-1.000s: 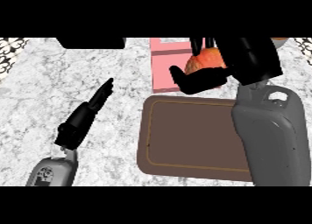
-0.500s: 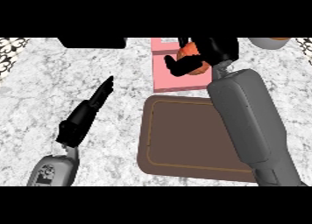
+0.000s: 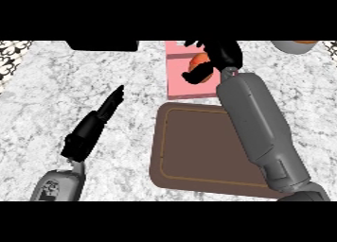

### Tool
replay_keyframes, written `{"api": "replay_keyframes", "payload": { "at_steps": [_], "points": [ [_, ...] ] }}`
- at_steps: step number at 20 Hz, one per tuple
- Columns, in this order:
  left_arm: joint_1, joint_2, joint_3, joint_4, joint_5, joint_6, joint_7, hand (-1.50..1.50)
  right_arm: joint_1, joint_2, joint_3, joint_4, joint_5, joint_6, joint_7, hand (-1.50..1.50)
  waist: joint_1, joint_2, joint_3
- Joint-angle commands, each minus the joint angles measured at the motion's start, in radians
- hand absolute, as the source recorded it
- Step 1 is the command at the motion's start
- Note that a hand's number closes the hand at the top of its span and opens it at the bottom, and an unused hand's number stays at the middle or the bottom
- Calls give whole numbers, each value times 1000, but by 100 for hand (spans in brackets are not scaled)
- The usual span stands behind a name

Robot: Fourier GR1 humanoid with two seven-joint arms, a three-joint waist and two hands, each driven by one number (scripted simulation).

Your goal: Pick the squash from the tray and place it in the cardboard box

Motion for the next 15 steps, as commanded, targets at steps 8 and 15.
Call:
{"api": "replay_keyframes", "payload": {
  "at_steps": [8, 15],
  "points": [
    [-5, 1, 13, -24, 18, -11, 25, 0, -30, 11, -237, 136, -261, -164, -257, -150, 4, -1, 2],
    [-43, 6, 30, 7, 7, 1, 31, 0, -28, -94, -435, 118, -526, -16, -358, -150, -18, -4, 1]
  ]
}}
